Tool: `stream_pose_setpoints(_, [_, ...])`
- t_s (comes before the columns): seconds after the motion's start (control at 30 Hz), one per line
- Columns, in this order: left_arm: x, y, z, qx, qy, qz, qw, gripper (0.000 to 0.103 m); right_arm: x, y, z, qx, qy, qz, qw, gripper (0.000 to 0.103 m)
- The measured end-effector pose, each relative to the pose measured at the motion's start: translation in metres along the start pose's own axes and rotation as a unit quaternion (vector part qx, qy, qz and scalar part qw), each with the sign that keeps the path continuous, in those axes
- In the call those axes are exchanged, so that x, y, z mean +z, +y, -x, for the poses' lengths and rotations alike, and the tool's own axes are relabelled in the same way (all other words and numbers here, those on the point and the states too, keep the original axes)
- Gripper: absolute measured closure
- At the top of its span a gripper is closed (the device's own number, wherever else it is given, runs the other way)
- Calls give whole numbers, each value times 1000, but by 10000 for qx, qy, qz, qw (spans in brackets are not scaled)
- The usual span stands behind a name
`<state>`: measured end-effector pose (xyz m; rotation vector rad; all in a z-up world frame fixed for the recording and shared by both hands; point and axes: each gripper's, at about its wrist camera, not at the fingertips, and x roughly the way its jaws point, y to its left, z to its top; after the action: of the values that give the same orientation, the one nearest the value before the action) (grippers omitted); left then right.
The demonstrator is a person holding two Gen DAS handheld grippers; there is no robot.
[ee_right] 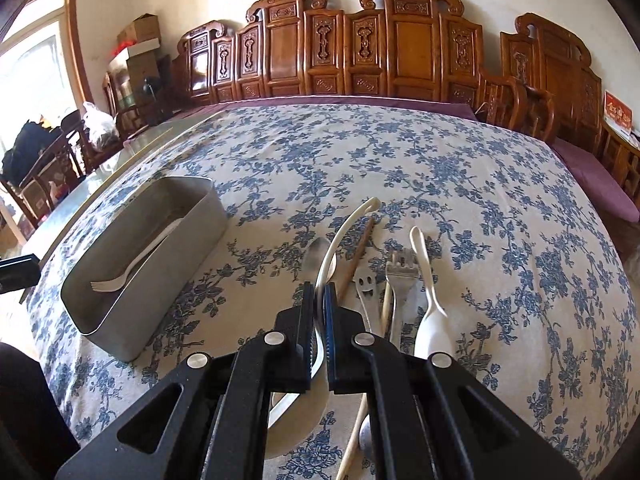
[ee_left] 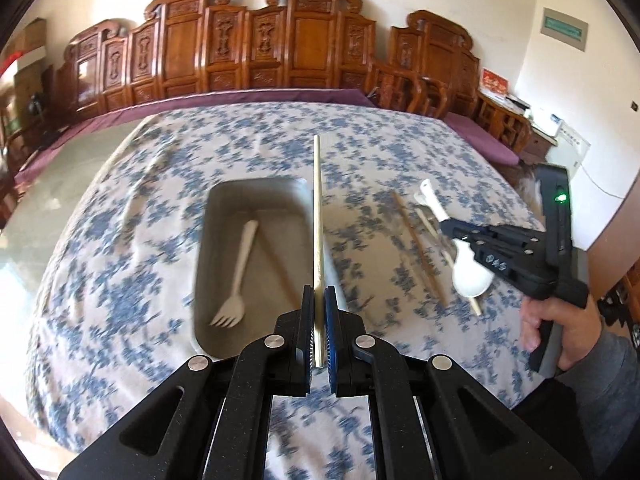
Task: Organize utensils
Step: 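Carry the chopstick into the grey tray and open the left gripper, then carry the white spoon into the grey tray and open the right gripper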
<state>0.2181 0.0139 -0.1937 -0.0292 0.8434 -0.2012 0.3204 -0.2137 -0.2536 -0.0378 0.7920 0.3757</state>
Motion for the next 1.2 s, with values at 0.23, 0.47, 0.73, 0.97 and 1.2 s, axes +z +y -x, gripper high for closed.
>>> stream_pose_setpoints(0.23, [-2, 21, -22, 238, 362, 167, 9989, 99, 0, 0, 0, 2, -6, -18, 10000, 97])
stream_pose_setpoints(0.47, [5, 33, -52, 308, 707, 234, 9967, 99, 0, -3, 0, 18, -19, -28, 10000, 97])
stream_pose_setpoints(0.73, [3, 31, -68, 233, 748, 276, 9965, 99, 1, -3, -3, 63, -5, -14, 10000, 97])
stream_pose_setpoints(0.97, [5, 31, -63, 340, 497, 184, 9980, 91, 1, 3, -5, 90, 27, 21, 10000, 97])
stream_pose_setpoints(1.2, [6, 38, -50, 418, 218, 158, 9988, 90, 6, 16, 6, 239, -100, 25, 9997, 97])
